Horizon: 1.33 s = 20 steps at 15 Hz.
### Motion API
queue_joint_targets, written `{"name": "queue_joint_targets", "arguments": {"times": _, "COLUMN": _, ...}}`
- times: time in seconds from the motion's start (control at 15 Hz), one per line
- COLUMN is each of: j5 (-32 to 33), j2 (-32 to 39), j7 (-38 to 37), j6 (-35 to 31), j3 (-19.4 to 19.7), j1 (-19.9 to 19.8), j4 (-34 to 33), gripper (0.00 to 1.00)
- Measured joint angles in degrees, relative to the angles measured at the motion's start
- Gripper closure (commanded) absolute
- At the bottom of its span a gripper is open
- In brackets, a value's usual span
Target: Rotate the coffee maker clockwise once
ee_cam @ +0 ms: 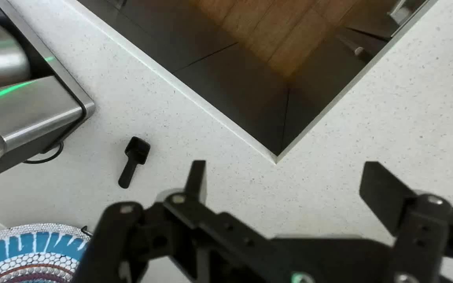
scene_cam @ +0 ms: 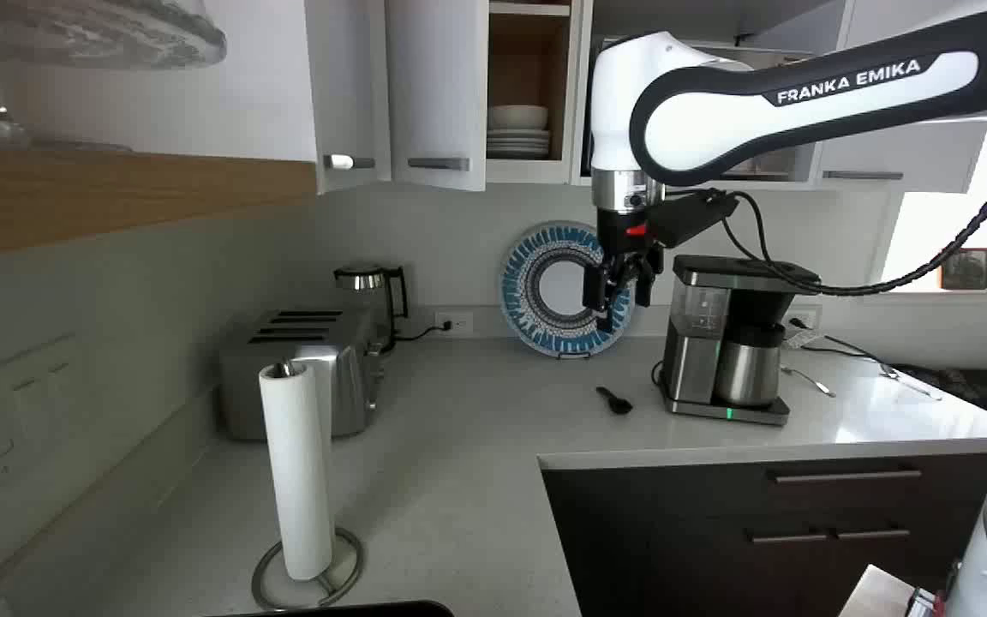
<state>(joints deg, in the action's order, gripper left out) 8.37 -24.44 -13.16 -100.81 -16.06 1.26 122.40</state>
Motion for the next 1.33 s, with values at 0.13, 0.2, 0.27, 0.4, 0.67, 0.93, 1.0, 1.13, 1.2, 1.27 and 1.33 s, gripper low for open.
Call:
{"name": "queue_joint_targets", "arguments": {"times": 0.13, "j5": 0.0, "j2": 0.0, "j7": 0.0, "j6": 0.0, "j3": 0.0, "j1": 0.0, "j4": 0.0, "gripper": 0.0}}
{"name": "queue_joint_targets", "arguments": {"times": 0.2, "j5": 0.0, "j2": 0.0, "j7": 0.0, "j6": 0.0, "j3": 0.0, "j1": 0.0, "j4": 0.0, "gripper": 0.0}}
{"name": "queue_joint_targets", "arguments": {"times": 0.27, "j5": 0.0, "j2": 0.0, "j7": 0.0, "j6": 0.0, "j3": 0.0, "j1": 0.0, "j4": 0.0, "gripper": 0.0}}
{"name": "queue_joint_targets", "arguments": {"times": 0.4, "j5": 0.0, "j2": 0.0, "j7": 0.0, "j6": 0.0, "j3": 0.0, "j1": 0.0, "j4": 0.0, "gripper": 0.0}}
{"name": "queue_joint_targets", "arguments": {"times": 0.67, "j5": 0.3, "j2": 0.1, "j7": -0.2, "j6": 0.0, "j3": 0.1, "j1": 0.0, "j4": 0.0, "gripper": 0.0}}
{"name": "queue_joint_targets", "arguments": {"times": 0.93, "j5": 4.1, "j2": 1.1, "j7": -1.6, "j6": 4.3, "j3": 1.7, "j1": -0.2, "j4": 0.8, "gripper": 0.0}}
{"name": "queue_joint_targets", "arguments": {"times": 1.0, "j5": 5.2, "j2": 1.2, "j7": -1.9, "j6": 5.6, "j3": 2.3, "j1": -0.4, "j4": 1.5, "gripper": 0.0}}
{"name": "queue_joint_targets", "arguments": {"times": 1.13, "j5": 7.3, "j2": 1.3, "j7": -2.1, "j6": 7.9, "j3": 3.5, "j1": -0.7, "j4": 3.5, "gripper": 0.0}}
{"name": "queue_joint_targets", "arguments": {"times": 1.2, "j5": 8.7, "j2": 1.3, "j7": -2.5, "j6": 8.9, "j3": 4.0, "j1": -0.8, "j4": 4.7, "gripper": 0.0}}
{"name": "queue_joint_targets", "arguments": {"times": 1.27, "j5": 10.5, "j2": 1.2, "j7": -3.3, "j6": 9.8, "j3": 4.3, "j1": -1.0, "j4": 6.1, "gripper": 0.0}}
{"name": "queue_joint_targets", "arguments": {"times": 1.33, "j5": 12.3, "j2": 1.2, "j7": -4.1, "j6": 10.9, "j3": 4.6, "j1": -1.1, "j4": 7.6, "gripper": 0.0}}
